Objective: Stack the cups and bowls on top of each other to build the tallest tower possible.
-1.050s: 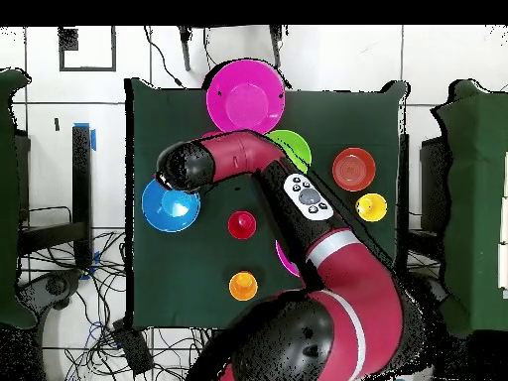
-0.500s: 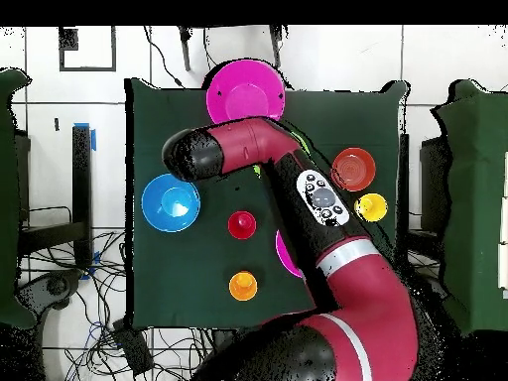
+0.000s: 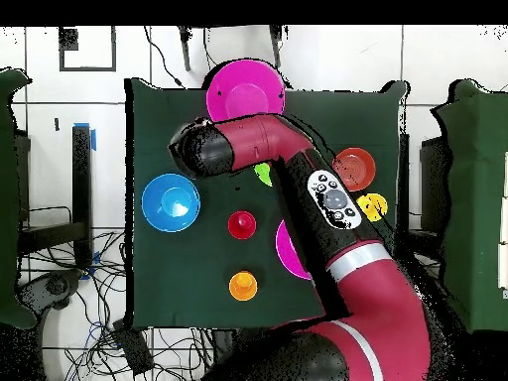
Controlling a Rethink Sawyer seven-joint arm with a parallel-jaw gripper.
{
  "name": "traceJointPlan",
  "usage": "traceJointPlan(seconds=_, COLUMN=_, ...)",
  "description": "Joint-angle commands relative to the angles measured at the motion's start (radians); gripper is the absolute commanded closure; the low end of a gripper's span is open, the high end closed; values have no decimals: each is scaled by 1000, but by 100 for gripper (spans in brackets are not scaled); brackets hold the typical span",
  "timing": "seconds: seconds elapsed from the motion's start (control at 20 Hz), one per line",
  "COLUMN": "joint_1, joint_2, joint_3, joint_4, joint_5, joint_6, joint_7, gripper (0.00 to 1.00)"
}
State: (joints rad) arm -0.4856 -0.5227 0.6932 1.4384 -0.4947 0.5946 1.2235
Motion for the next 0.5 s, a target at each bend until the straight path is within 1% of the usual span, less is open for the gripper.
traceJointPlan(seconds=0.05, joint_1=-12, joint_2=45, joint_3=-48, joint_4=-42, joint_5=-3, joint_6=-121, joint_7=144, gripper=0)
traceJointPlan(seconds=0.25, joint_1=-23, joint_2=46, joint_3=-46, joint_4=-41, joint_5=18, joint_6=-140, joint_7=138, gripper=0)
traceJointPlan(seconds=0.35, joint_1=-24, joint_2=33, joint_3=-52, joint_4=-35, joint_5=27, joint_6=-152, joint_7=147, gripper=0)
traceJointPlan(seconds=0.5, joint_1=-17, joint_2=17, joint_3=-88, joint_4=-44, joint_5=22, joint_6=-153, joint_7=153, gripper=0)
